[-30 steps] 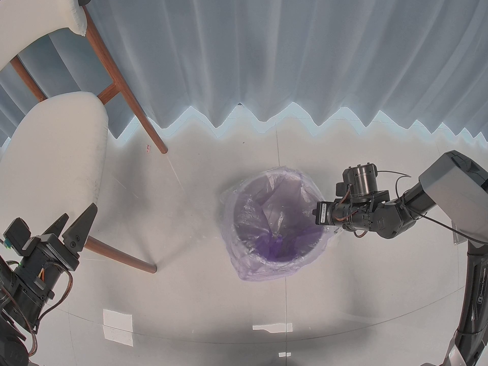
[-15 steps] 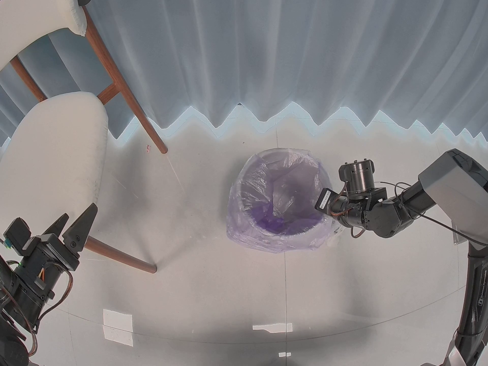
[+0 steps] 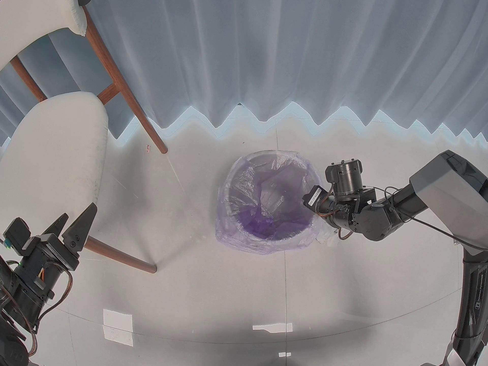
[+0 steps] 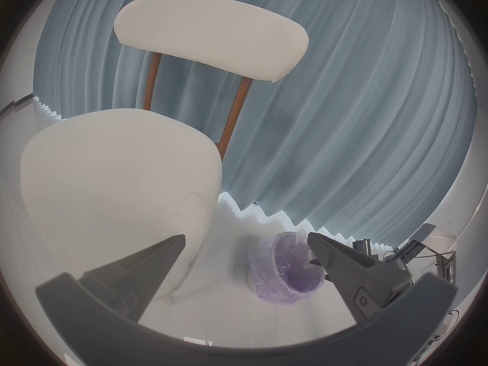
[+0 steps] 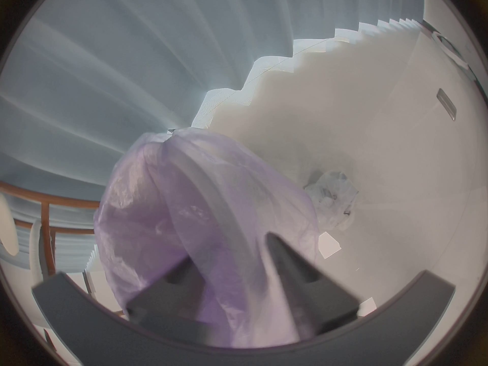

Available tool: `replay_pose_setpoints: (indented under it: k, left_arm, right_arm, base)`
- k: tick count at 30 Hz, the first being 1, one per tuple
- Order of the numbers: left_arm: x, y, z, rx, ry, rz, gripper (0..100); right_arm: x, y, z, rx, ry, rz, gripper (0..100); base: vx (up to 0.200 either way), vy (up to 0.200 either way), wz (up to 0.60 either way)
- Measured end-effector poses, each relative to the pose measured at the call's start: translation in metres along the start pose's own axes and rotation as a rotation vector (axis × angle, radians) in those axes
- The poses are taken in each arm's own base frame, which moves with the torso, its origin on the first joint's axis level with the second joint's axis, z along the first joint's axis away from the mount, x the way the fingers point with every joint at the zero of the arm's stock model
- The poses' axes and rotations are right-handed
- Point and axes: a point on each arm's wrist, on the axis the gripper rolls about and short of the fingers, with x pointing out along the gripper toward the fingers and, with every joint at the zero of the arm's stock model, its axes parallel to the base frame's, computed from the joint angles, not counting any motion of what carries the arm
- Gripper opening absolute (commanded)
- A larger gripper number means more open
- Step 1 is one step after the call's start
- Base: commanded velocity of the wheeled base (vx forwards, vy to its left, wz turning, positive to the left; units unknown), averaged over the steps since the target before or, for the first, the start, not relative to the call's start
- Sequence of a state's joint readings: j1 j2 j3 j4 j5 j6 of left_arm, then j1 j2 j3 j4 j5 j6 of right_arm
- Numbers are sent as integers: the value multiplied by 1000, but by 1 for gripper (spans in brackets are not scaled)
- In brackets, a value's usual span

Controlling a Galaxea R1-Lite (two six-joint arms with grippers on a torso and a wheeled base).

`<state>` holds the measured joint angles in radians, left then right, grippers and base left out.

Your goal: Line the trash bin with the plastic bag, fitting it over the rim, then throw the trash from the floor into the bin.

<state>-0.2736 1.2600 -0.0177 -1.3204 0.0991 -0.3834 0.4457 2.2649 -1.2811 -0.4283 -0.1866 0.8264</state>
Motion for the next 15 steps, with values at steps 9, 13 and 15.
replay_pose_setpoints:
  k: [9,13,15]
  left_arm:
    - [0,0,0,1,0,-7,100]
    - [0,-1,0,1,0,-12,100]
    - [0,-1,0,0,2,-17,100]
  right_arm:
    - [-15,3,7,5,-23,-6,100]
    - [-33,0,16,2,-42,-14,100]
    - [-43,-2,21,-2,-50,-16,100]
  base:
    - [0,0,0]
    - [0,0,0]
    - [0,0,0]
